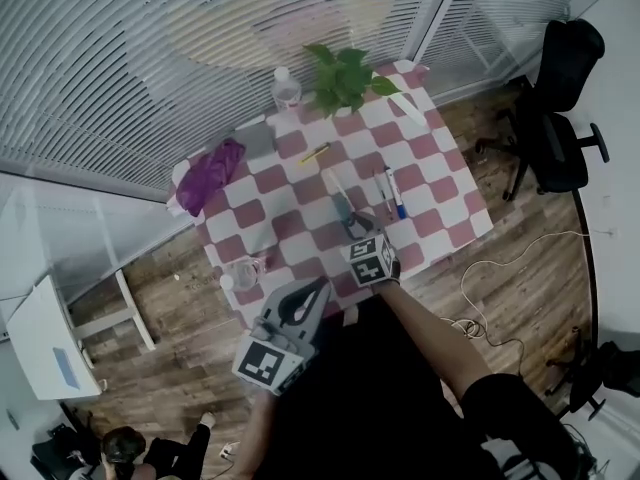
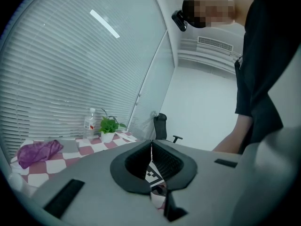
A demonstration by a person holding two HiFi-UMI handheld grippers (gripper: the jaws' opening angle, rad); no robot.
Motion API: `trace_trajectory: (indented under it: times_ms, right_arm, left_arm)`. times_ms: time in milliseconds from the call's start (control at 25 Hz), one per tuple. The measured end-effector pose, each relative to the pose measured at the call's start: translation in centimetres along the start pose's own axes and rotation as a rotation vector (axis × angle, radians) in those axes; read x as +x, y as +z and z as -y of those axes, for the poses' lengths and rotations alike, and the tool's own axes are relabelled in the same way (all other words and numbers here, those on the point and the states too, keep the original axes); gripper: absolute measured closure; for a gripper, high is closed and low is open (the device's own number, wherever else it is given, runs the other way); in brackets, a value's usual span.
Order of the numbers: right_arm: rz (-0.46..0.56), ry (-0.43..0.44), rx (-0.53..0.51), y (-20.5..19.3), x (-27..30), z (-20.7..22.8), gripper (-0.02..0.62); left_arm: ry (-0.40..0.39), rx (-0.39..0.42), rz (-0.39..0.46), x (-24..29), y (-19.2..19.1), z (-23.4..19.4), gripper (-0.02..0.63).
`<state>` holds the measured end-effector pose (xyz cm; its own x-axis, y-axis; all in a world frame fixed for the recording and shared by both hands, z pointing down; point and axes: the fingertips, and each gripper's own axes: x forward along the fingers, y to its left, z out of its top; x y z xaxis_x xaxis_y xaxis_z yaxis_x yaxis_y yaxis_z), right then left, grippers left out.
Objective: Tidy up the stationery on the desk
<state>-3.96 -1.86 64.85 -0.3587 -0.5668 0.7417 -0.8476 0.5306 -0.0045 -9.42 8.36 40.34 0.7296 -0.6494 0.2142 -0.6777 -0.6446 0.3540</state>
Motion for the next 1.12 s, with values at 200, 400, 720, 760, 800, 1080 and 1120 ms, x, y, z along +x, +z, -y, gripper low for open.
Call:
trace_trajectory:
  times_ms: [200, 400, 720, 760, 800, 1080, 1120]
  right_arm:
    - [0.054, 0.007, -0.001, 1.1, -1.3, 0.8, 0.453]
    - [0.106, -0.019, 0.016, 2.5, -2.6, 2.2, 0.454]
    - [0.092, -0.071, 0.09, 1.7, -2.0, 5.7, 0.454]
    - [0.086, -0.072, 0.099, 1.4, -1.7, 6.0, 0.454]
    - [0.082, -0.075, 0.104, 1.1, -1.5, 6.2, 0.454]
    - [0.043, -0.106, 0.132, -1.3, -0.4, 7.7, 0.453]
    - [0.022, -0.105, 0.144, -1.9, -0.4, 7.7, 0.454]
  left_arm:
    - [-0.019, 0.009, 0.001, 0.8, -0.1, 0.6, 0.572]
    - [-0.022, 0.012, -0.009, 1.4, -0.2, 1.0, 0.572]
    - [-0.023, 0.02, -0.029, 2.2, -0.6, 1.5, 0.572]
    - [-0.02, 0.021, -0.027, 2.3, -0.5, 1.6, 0.572]
    - [-0.017, 0.021, -0.024, 2.5, -0.3, 1.7, 0.572]
    - [0.007, 0.006, -0.018, 3.1, 0.1, 2.1, 0.572]
    - [0.011, 0.006, -0.017, 3.2, 0.2, 2.1, 0.572]
